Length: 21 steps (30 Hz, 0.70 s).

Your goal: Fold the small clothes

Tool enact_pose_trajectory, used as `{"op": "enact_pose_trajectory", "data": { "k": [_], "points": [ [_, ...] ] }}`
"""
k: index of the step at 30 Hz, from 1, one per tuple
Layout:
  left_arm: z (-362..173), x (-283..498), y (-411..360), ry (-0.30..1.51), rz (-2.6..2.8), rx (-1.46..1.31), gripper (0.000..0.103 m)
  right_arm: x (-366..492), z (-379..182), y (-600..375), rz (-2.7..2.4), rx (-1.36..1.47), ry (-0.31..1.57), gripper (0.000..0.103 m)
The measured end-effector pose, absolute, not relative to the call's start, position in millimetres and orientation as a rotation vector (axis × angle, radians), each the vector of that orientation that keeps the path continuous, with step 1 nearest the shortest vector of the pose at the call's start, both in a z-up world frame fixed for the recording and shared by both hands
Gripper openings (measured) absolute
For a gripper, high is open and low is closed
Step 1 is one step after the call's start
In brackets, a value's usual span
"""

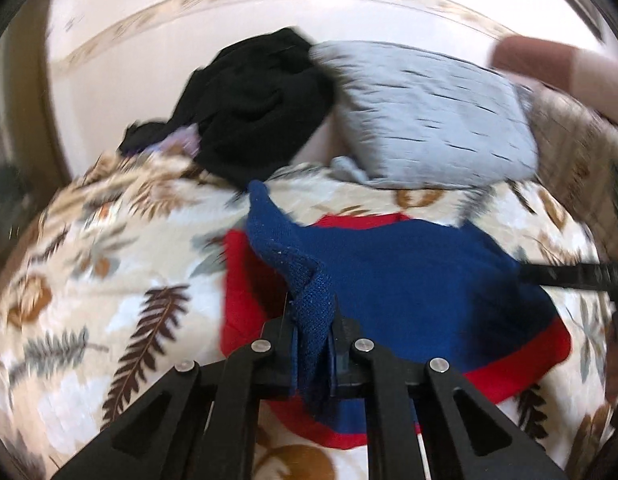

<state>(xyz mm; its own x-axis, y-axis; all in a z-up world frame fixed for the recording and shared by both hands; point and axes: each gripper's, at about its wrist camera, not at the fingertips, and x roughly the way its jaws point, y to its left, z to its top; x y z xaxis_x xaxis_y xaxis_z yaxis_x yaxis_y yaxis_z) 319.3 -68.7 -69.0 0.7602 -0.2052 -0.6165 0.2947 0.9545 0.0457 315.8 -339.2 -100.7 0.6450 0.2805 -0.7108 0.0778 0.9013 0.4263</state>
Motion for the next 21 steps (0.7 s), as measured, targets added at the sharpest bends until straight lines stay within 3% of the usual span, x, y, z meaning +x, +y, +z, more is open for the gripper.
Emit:
{"op": "enact_pose_trajectory", "data": {
  "k": [10,16,21],
  "points": [
    [-85.8,297.3,-110.5,0.653,-0.385,0.280,0.010,359.6,-78.3,-330.6,0.389,0.607,0.956,0.070],
    [-85.8,301.0,-87.0,0.635,-0.332,0.260,0.015,433.8,-113.0,-303.1,0.407,0.715,1.162,0.071],
    [-84.1,313.2,-44.7,0.664,-0.230,0.145,0.018,458.3,-142.8,-284.7,0.333,0.788,1.219,0.072]
  ]
}}
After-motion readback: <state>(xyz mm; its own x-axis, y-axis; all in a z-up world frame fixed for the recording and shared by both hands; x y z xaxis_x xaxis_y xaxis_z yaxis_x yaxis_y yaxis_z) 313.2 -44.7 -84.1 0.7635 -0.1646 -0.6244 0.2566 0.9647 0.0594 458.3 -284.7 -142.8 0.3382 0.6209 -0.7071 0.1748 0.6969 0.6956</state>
